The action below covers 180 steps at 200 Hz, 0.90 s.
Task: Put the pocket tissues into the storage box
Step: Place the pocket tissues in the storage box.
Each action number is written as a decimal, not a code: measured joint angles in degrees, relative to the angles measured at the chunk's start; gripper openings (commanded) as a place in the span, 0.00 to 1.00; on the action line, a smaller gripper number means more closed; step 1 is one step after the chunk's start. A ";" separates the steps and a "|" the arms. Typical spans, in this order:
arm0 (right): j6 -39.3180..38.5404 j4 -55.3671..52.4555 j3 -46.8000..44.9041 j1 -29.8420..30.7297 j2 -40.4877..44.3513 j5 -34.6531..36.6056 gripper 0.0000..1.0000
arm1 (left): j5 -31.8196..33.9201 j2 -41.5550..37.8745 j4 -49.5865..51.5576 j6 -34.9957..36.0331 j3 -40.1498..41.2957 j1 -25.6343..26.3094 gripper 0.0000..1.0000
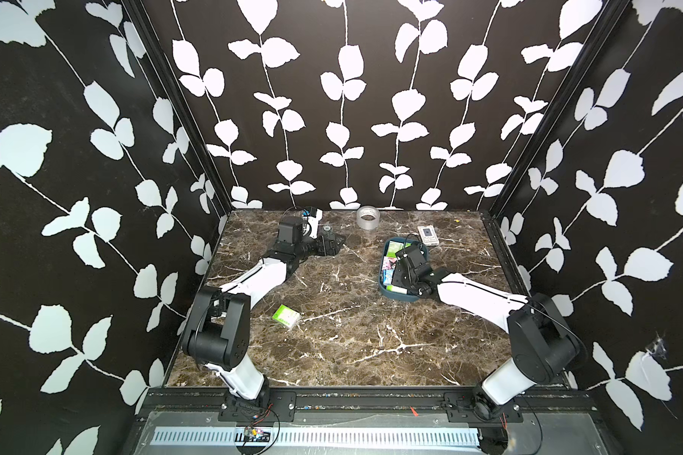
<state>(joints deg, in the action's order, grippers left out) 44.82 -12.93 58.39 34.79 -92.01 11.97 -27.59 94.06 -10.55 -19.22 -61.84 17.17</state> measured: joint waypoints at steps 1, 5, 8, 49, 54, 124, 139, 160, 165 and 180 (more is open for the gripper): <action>0.00 -0.02 0.00 0.00 0.00 0.00 0.00 | 0.00 0.00 0.00 0.00 0.00 0.00 0.99; 0.02 -0.04 0.02 0.09 0.00 -0.04 0.00 | 0.00 0.00 0.00 0.00 0.00 0.00 0.99; 0.04 -0.09 0.04 0.13 0.00 -0.11 0.00 | 0.00 0.00 0.00 0.02 0.00 0.00 0.99; 1.01 -1.53 0.07 1.01 0.42 -0.42 0.00 | 0.11 0.00 0.00 0.04 0.00 0.00 0.99; 1.09 -1.73 0.07 1.01 0.61 -0.44 0.00 | 0.13 0.00 0.00 0.04 0.00 0.00 0.99; 2.38 -3.54 0.09 1.11 0.92 -2.62 0.16 | 0.09 0.00 0.15 0.42 -0.09 0.00 0.99; 2.71 -3.67 0.28 1.11 -0.52 -3.63 0.27 | 0.04 0.00 0.31 0.46 -0.15 0.00 0.99; 2.60 -4.33 0.46 1.22 -2.14 -4.96 0.41 | 0.00 0.00 0.44 0.61 -0.17 0.00 0.99; 2.56 -4.55 0.50 1.25 -2.34 -5.18 0.44 | 0.00 0.02 0.46 0.66 -0.17 0.00 0.99; 2.34 -4.94 0.66 1.29 -2.45 -5.68 0.48 | 0.00 0.00 0.48 0.68 -0.17 0.00 0.99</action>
<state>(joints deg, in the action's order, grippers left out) 47.16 -17.87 59.05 36.07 -94.45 6.28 -27.59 94.06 -10.07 -18.55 -62.02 17.17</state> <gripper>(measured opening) 0.464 0.989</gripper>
